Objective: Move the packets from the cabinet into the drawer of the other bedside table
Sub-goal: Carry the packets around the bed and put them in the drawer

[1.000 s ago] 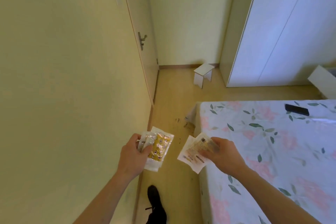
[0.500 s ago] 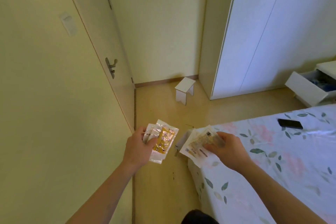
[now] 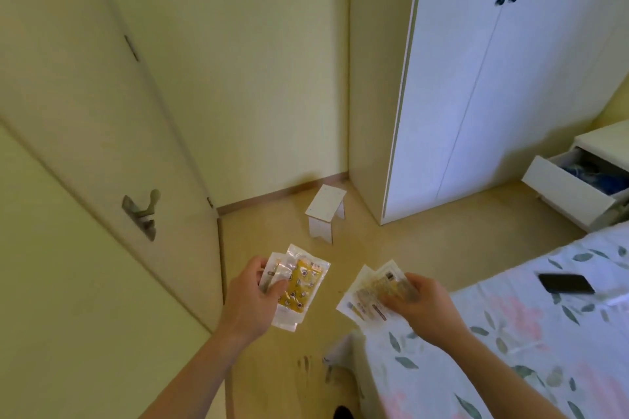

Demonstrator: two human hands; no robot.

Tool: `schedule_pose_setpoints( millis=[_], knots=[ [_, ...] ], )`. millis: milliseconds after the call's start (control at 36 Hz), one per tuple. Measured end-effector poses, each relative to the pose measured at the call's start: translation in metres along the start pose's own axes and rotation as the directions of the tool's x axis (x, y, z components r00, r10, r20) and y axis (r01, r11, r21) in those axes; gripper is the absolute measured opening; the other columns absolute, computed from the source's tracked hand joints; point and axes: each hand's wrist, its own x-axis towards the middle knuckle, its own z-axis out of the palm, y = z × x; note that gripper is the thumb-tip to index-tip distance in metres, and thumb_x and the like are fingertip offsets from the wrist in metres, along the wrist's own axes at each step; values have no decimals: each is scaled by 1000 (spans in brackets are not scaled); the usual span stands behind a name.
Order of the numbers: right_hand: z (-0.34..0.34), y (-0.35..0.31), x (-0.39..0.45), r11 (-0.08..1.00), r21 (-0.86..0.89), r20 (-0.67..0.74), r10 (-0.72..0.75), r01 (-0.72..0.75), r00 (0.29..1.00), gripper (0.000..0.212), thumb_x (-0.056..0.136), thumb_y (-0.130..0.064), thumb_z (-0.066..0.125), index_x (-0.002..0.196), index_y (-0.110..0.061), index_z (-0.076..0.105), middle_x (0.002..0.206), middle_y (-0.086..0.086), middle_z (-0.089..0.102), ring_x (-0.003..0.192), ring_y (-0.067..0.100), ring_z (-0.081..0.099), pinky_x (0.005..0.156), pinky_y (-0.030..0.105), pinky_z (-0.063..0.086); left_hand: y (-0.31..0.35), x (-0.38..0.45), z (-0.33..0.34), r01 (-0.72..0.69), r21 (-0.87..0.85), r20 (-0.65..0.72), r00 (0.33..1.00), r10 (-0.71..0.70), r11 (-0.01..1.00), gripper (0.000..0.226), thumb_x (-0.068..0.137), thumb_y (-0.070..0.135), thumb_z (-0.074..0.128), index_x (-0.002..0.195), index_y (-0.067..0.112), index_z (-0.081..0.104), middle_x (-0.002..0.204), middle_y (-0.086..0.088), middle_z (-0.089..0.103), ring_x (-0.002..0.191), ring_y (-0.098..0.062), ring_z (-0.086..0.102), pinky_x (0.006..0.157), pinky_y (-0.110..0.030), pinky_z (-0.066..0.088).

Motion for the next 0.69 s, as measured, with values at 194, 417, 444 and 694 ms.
schedule_pose_setpoints(
  millis=[194,417,444,694],
  knots=[
    [2,-41,119,1000,23,31,4,-5,1000,8,89,-33,77,85,-27,73,78,-13,76,65,1,70,58,19,49,11,120,-14,18,-16,-21,1000,-19,1000,21,89,24,74,105,28,62,90,6,74,78,-11,72,69,-43,62],
    [1,-64,236,997,52,-67,65,-62,996,6,87,-32,78,86,-29,74,82,-10,77,72,6,72,69,35,57,16,270,-11,-33,-23,90,995,35,999,21,89,23,74,103,33,62,87,8,75,75,-11,72,68,-47,62],
    [1,-65,249,997,40,-96,76,-73,992,7,86,-35,78,87,-30,74,82,-10,77,72,7,72,69,35,57,18,289,-9,-48,-17,109,993,49,999,21,89,24,74,103,33,62,87,9,75,75,-11,72,68,-46,61],
    [-13,-79,326,977,80,-322,214,-198,922,8,86,-37,78,88,-30,74,79,-14,76,64,4,69,56,21,50,59,450,22,-197,28,334,926,177,980,17,89,25,73,103,30,64,89,10,75,75,-1,70,62,-26,56]
  ],
)
